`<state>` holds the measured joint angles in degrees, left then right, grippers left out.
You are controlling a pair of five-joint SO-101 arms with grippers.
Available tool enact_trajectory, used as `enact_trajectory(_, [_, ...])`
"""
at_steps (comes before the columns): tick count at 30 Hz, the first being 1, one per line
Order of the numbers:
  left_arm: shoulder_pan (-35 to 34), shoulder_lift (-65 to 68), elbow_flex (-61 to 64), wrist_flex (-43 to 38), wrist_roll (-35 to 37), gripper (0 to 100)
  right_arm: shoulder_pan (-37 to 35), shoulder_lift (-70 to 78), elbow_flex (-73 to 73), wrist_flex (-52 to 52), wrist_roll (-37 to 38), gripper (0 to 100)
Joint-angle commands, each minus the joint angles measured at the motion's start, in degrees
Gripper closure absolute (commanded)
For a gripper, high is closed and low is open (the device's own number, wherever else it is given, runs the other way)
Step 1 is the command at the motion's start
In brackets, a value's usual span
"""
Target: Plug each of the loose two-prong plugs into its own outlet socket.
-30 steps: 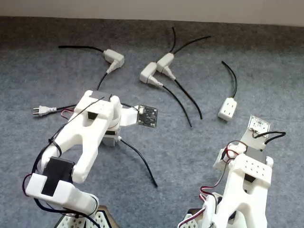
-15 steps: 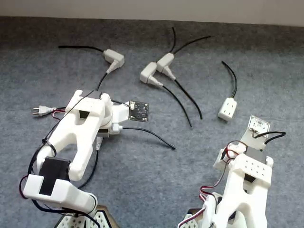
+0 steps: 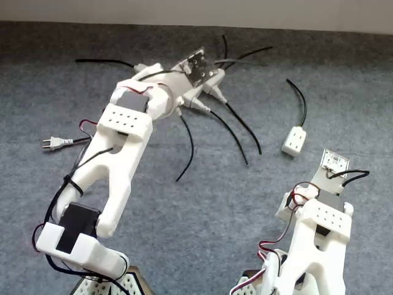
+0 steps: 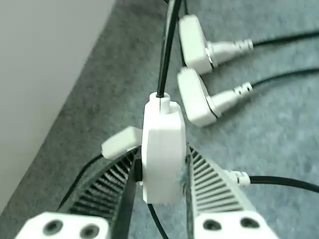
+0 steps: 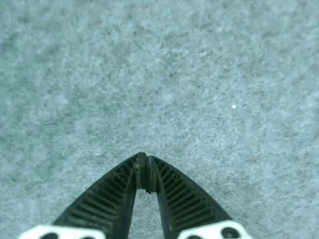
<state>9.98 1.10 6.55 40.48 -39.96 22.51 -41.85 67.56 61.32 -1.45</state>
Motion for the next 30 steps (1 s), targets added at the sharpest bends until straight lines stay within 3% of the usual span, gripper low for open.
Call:
enact_trajectory(1, [2.2,0.0,-10.3,-1.6,7.0,99,0.4,-0.3,-0.2,-0.6,-0.1,99.1])
enact_trajectory(8, [2.9,20.4,-36.1,-1.1,9.8,99,0.4,-0.3,-0.2,-0.6,-0.1,99.1])
enact_trajectory(13, [1.5,39.2,-59.4,4.7,15.4,99,0.4,-0.3,-0.2,-0.6,-0.1,99.1])
enact_trajectory(19, [0.1,61.3,-82.2,9.1,15.6,99,0.4,-0.3,-0.2,-0.6,-0.1,99.1])
enact_trajectory(24, [-2.0,71.4,-90.2,10.6,15.5,97,0.4,-0.3,-0.2,-0.6,-0.1,98.8])
enact_trajectory(30, [-3.8,73.5,-90.5,22.0,8.8,79,0.3,-0.3,-0.2,-0.7,-0.1,98.7])
